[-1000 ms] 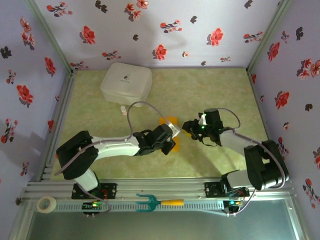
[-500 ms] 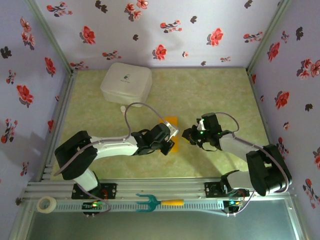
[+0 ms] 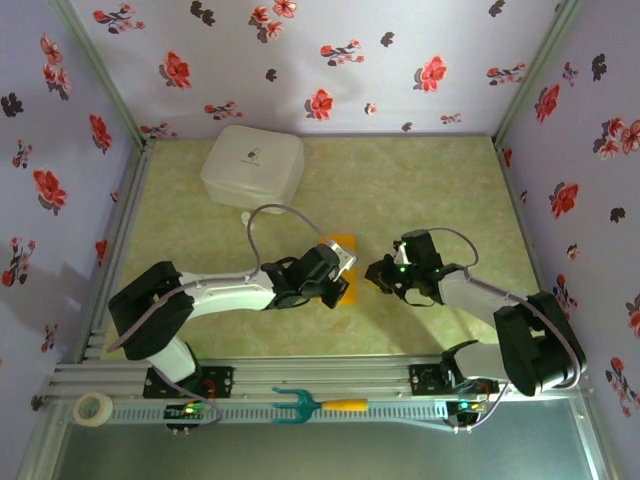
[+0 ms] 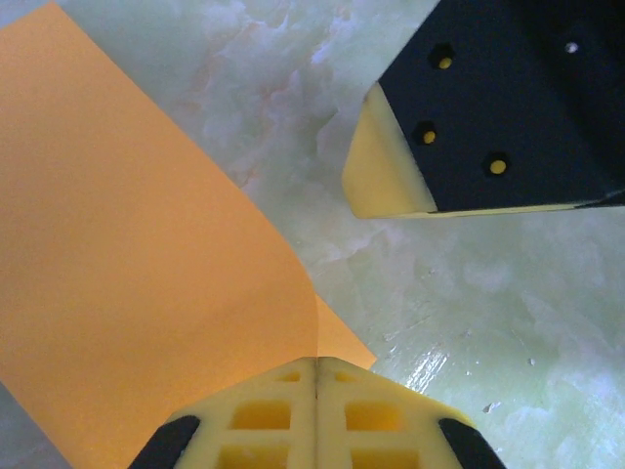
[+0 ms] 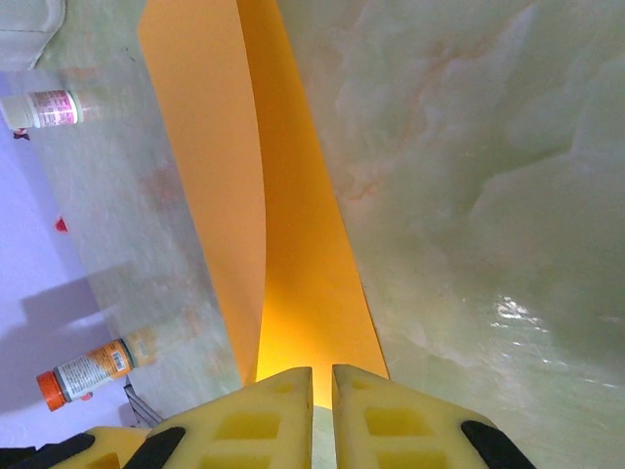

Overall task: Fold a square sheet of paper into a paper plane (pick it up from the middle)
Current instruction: Fold the triangle a second time at the center of the table.

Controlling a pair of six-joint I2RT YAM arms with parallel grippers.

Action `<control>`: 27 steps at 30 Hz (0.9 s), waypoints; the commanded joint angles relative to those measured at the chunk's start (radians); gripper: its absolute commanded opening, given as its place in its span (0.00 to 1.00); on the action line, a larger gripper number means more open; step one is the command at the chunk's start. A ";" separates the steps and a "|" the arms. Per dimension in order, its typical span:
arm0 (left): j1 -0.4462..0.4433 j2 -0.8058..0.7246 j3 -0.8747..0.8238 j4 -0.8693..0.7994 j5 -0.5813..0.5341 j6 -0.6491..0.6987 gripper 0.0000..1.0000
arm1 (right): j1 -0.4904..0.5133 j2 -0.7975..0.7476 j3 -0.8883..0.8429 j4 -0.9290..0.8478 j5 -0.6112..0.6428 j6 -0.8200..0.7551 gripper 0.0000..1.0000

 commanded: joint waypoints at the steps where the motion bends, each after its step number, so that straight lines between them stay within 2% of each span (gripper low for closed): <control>1: 0.011 -0.026 -0.018 0.020 0.017 -0.026 0.00 | 0.010 -0.023 -0.008 -0.019 0.003 -0.009 0.14; 6: 0.013 -0.017 -0.014 0.018 0.030 -0.037 0.00 | 0.033 -0.033 -0.010 0.005 -0.006 0.009 0.13; 18: 0.020 -0.018 -0.010 0.010 0.041 -0.034 0.00 | 0.096 0.068 0.018 0.131 -0.065 0.048 0.13; 27: 0.031 -0.008 -0.008 0.000 0.052 -0.027 0.00 | 0.101 0.102 0.012 0.222 -0.093 0.087 0.13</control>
